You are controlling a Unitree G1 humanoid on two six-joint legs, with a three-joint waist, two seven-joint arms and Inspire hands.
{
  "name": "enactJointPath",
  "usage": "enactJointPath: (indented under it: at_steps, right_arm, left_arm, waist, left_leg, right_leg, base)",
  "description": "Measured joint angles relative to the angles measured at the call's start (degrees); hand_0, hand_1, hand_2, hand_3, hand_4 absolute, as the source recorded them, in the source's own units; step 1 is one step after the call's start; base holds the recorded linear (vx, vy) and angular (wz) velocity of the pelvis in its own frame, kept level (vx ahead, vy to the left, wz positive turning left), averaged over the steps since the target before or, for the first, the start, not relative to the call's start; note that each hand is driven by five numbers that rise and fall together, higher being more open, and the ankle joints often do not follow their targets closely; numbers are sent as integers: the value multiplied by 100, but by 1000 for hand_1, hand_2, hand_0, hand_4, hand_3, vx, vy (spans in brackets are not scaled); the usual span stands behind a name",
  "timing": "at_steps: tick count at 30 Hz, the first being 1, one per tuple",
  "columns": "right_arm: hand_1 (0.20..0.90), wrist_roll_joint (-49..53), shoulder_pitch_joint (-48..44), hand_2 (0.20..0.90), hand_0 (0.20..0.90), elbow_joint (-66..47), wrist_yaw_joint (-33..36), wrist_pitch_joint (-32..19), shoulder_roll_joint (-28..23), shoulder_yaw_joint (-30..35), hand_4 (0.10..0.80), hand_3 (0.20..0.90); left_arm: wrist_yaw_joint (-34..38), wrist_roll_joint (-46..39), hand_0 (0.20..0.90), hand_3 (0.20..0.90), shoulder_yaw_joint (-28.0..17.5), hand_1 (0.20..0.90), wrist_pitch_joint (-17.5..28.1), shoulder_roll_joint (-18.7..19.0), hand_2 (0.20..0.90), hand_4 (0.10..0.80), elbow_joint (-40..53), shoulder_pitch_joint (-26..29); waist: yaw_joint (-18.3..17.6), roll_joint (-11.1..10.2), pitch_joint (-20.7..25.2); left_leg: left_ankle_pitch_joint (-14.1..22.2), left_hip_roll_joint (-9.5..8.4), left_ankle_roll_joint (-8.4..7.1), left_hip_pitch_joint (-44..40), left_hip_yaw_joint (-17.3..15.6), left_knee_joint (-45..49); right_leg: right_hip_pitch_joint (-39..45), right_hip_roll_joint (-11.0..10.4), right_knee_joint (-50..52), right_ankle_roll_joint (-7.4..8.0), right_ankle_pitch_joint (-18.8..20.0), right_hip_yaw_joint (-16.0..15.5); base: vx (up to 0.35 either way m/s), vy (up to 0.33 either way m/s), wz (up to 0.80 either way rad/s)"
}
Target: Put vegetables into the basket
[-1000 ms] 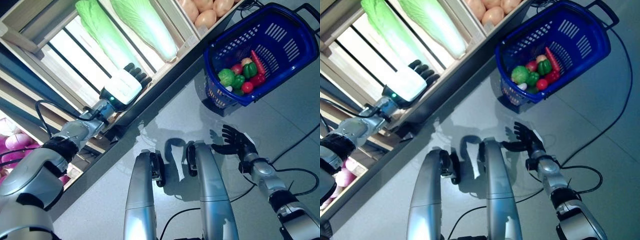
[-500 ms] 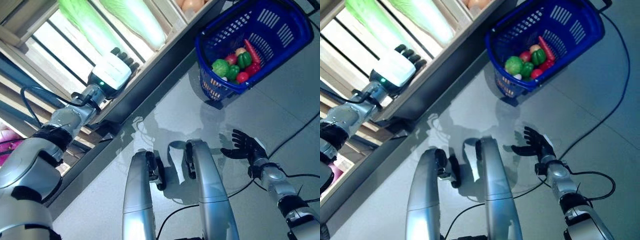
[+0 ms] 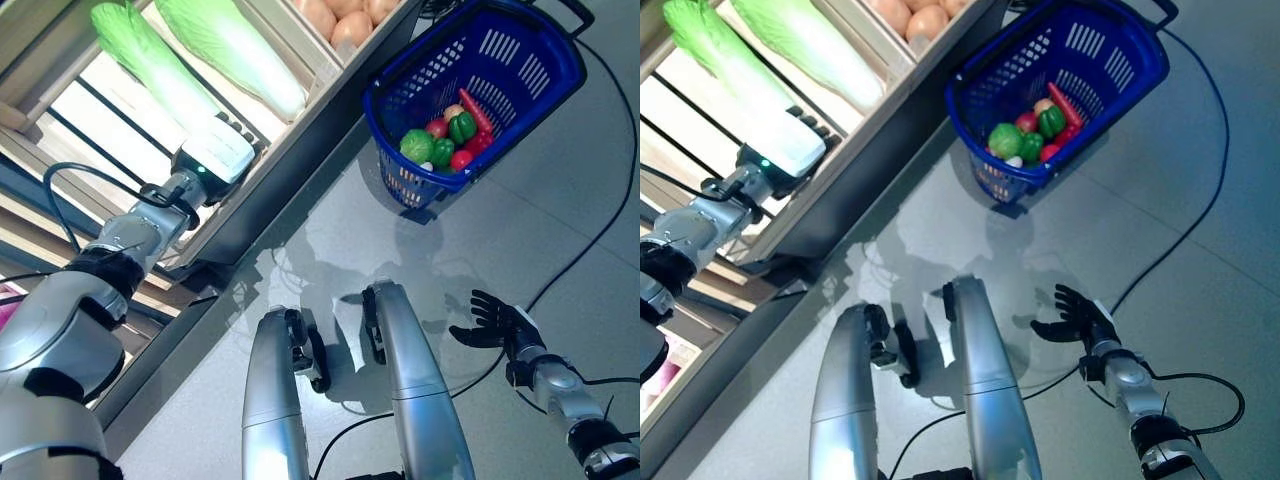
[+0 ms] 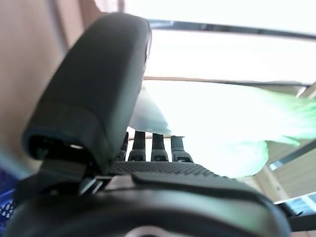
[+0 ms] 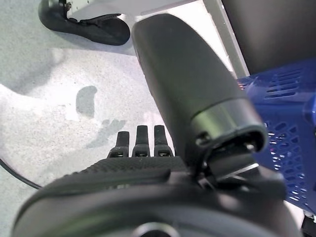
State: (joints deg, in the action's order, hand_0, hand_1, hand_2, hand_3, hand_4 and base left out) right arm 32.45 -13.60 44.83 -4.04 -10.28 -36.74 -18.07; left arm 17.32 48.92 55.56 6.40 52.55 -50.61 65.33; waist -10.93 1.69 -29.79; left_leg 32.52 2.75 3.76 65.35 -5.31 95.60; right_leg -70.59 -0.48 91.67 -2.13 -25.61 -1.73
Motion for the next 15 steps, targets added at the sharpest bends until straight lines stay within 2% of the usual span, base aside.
enactJointPath:
  at_steps: [8,15]
  right_arm:
    - [900,-6,394,900,900,-189,1,1,-2,329,800,900]
    - [900,-49,859,900,900,-255,0,2,-1,416,800,900]
  left_arm:
    - [-625,-411,300,300,-45,300,64,3,300,400,58,-59]
    - [-820,-407,300,300,-251,300,252,64,300,400,-52,-515]
  waist:
    - [-13,-6,-2]
    - [-16,-11,-2]
  left_leg:
    - [9,-7,-22,-45,47,254]
    - [9,-14,-21,-261,91,324]
  right_leg:
    - [101,-87,184,1,1,-65]
    - [371,-221,220,1,2,-164]
  base:
    - [11,-5,1]
    - [10,-22,2]
